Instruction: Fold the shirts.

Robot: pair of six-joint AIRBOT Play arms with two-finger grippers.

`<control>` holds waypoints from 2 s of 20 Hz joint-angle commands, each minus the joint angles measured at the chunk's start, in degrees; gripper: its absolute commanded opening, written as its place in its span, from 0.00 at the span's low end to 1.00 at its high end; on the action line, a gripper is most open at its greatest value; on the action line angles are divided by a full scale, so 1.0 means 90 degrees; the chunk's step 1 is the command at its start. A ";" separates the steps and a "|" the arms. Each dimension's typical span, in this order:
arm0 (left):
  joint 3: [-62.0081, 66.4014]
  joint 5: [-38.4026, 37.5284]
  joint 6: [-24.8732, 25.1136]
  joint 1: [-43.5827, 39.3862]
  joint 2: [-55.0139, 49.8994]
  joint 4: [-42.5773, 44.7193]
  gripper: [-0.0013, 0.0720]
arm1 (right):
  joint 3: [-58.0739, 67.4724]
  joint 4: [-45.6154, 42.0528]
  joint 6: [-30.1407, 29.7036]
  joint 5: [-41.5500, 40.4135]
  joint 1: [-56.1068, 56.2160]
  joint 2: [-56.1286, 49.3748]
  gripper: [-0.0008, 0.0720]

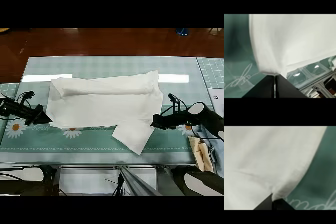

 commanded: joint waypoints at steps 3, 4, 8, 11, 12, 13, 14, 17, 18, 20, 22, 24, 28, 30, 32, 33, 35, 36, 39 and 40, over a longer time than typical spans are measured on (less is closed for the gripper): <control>0.0376 -0.0282 0.0362 0.0002 0.0051 -0.0488 0.05 | 0.0758 0.0073 0.0068 -0.0352 -0.0119 0.0665 0.05; 0.0585 -0.0352 0.0367 0.0002 0.0051 -0.0746 0.05 | 0.1086 0.0075 0.0087 -0.0554 -0.0155 0.0772 0.05; 0.1307 -0.0202 0.0369 -0.0068 0.0051 -0.2484 0.05 | 0.2356 0.0228 0.0148 -0.1212 -0.0053 0.0318 0.05; 0.1666 0.0663 0.0362 -0.0401 0.0044 -0.2883 0.05 | 0.3060 0.0277 0.0206 -0.1928 -0.0061 -0.0457 0.05; 0.1761 0.1088 0.0364 -0.0544 0.0041 -0.2883 0.05 | 0.3242 0.0306 0.0204 -0.2113 -0.0058 -0.0716 0.05; 0.1831 0.1498 0.0364 -0.0675 0.0041 -0.2883 0.05 | 0.3422 0.0461 0.0197 -0.2271 -0.0053 -0.0991 0.05; 0.1882 0.1926 0.0364 -0.0821 0.0039 -0.2883 0.05 | 0.3565 0.0597 0.0194 -0.2433 -0.0053 -0.1226 0.05; 0.1899 0.3026 0.0367 -0.1173 0.0024 -0.2883 0.05 | 0.3905 0.0835 0.0202 -0.3033 -0.0053 -0.1819 0.05; 0.1902 0.3347 0.0367 -0.1258 -0.0005 -0.2883 0.05 | 0.3966 0.0981 0.0202 -0.3213 -0.0053 -0.1953 0.05; 0.1899 0.3857 0.0384 -0.1355 -0.0049 -0.2883 0.05 | 0.4039 0.1292 0.0197 -0.3453 -0.0053 -0.2181 0.05; 0.1902 0.4216 0.0648 -0.1384 -0.0051 -0.2883 0.05 | 0.4048 0.1375 0.0197 -0.3524 -0.0053 -0.2344 0.05; 0.1899 0.4410 0.0804 -0.1392 -0.0053 -0.2883 0.05 | 0.4048 0.1372 0.0197 -0.3485 -0.0053 -0.2463 0.05; 0.1894 0.4386 0.1129 -0.1523 -0.0206 -0.2878 0.06 | 0.4048 0.1370 0.0194 -0.3269 -0.0053 -0.2659 0.06; 0.1894 0.4369 0.1127 -0.1620 -0.0352 -0.2878 0.11 | 0.4048 0.1333 0.0165 -0.3113 -0.0053 -0.2684 0.10; 0.1894 0.4233 0.1129 -0.1664 -0.0440 -0.2878 0.34 | 0.4048 0.1343 0.0015 -0.3031 -0.0061 -0.2662 0.35; 0.1897 0.4177 0.1129 -0.1656 -0.0435 -0.2878 0.47 | 0.4048 0.1304 -0.0163 -0.2963 -0.0109 -0.2620 0.42; 0.1902 0.4017 0.1129 -0.1557 -0.0376 -0.2878 0.64 | 0.4048 0.0928 -0.0554 -0.2691 -0.0282 -0.2412 0.43; 0.1923 0.3883 0.1127 -0.1477 -0.0333 -0.2878 0.65 | 0.4048 0.0452 -0.0568 -0.2477 -0.0432 -0.2246 0.45; 0.2055 0.3325 0.1127 -0.1202 -0.0240 -0.2878 0.65 | 0.4048 -0.1137 -0.0012 -0.1608 -0.1073 -0.1814 0.82; 0.2081 0.3189 0.1127 -0.1151 -0.0221 -0.2878 0.65 | 0.4048 -0.1355 0.0284 -0.1175 -0.1387 -0.1778 0.82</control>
